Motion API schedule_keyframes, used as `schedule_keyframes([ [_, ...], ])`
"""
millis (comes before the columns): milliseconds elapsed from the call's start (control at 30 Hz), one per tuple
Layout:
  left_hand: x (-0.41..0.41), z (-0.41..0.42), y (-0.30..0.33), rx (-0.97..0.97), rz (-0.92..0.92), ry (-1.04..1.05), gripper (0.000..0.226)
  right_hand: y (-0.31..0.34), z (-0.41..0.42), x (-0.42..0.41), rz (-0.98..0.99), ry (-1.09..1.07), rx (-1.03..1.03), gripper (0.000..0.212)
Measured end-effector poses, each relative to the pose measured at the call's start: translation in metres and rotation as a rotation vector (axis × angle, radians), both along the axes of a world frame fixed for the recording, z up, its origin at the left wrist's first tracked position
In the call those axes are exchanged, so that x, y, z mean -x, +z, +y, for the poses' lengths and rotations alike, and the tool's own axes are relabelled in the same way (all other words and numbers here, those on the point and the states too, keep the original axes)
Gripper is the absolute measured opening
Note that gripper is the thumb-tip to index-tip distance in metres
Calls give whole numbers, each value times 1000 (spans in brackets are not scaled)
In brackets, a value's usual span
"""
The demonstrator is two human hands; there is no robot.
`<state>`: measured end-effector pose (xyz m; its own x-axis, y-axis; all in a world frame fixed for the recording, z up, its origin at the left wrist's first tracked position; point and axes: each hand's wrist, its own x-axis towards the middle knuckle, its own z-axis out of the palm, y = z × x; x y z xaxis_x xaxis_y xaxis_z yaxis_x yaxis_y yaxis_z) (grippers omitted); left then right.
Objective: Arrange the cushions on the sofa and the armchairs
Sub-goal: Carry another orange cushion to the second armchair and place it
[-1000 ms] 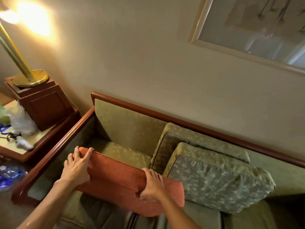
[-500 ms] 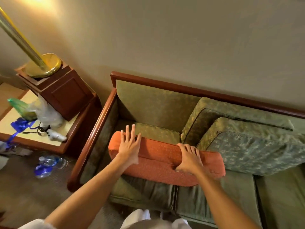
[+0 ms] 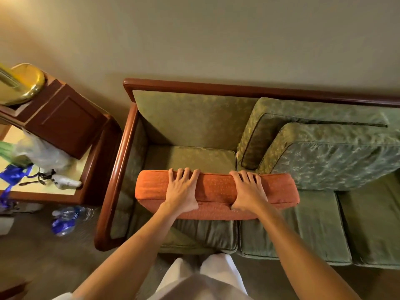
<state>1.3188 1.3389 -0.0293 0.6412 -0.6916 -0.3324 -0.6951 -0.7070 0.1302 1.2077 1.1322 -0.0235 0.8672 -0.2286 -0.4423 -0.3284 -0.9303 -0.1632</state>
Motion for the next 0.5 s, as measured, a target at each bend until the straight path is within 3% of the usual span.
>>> schedule_keyframes([
  [167,2,0,8,-16,12,3,120,1,-3,0,11,64,13,121],
  [333,-2,10,10,-58,42,-28,137,12,-18,2,155,150,3,148],
  [500,-2,14,11,-58,-7,-30,125,14,-27,7,99,181,69,131],
])
